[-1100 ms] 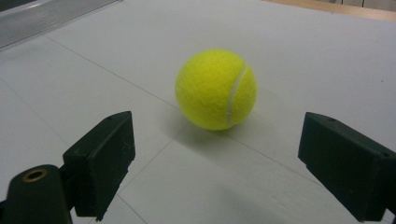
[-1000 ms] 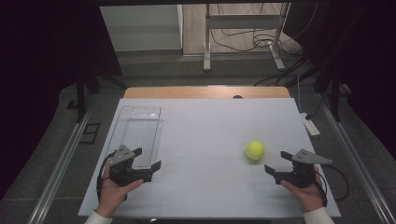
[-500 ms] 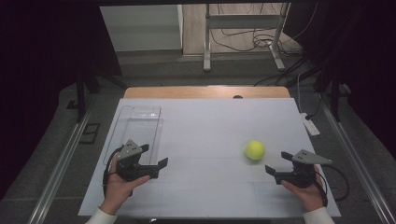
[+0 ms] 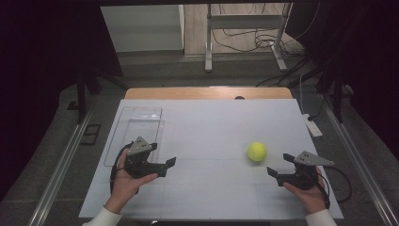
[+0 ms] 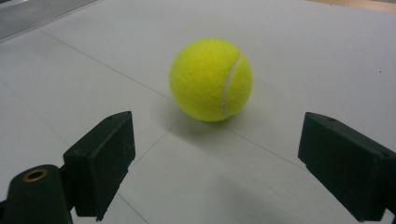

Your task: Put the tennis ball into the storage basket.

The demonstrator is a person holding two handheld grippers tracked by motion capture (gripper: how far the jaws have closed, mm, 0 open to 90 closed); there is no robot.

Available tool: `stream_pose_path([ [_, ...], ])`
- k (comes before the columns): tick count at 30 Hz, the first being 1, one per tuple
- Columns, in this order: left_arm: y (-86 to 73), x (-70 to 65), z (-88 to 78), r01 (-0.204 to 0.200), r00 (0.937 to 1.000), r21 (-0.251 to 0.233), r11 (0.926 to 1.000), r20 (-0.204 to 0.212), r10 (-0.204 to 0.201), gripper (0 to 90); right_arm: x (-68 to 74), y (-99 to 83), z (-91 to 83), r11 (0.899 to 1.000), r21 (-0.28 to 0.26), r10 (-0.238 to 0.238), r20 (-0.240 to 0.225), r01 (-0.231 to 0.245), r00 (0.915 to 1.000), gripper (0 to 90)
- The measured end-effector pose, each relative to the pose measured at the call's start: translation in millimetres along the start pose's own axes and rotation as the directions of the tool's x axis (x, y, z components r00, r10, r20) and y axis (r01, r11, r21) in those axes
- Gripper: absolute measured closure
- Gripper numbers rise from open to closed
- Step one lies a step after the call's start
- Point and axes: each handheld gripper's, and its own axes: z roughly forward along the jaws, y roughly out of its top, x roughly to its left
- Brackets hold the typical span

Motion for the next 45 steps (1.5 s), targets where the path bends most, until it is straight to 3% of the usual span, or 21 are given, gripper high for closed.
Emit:
stream_pose_path([
  [25,17.2,-7.2,8.2,-0.017,0.9997,0.006,0.9998,0.017,0.017,10.6,-1.2,-1.7,-0.4,1.000,0.005,-0.005,0.003,0.005,1.0000,11.6],
  [45,38.1,-20.6,27.2,-0.050,0.9969,0.020,0.9985,0.061,0.049,10.6,-1.3,-1.9,-0.2,1.000,0.005,-0.010,0.000,0.010,0.9999,11.6],
])
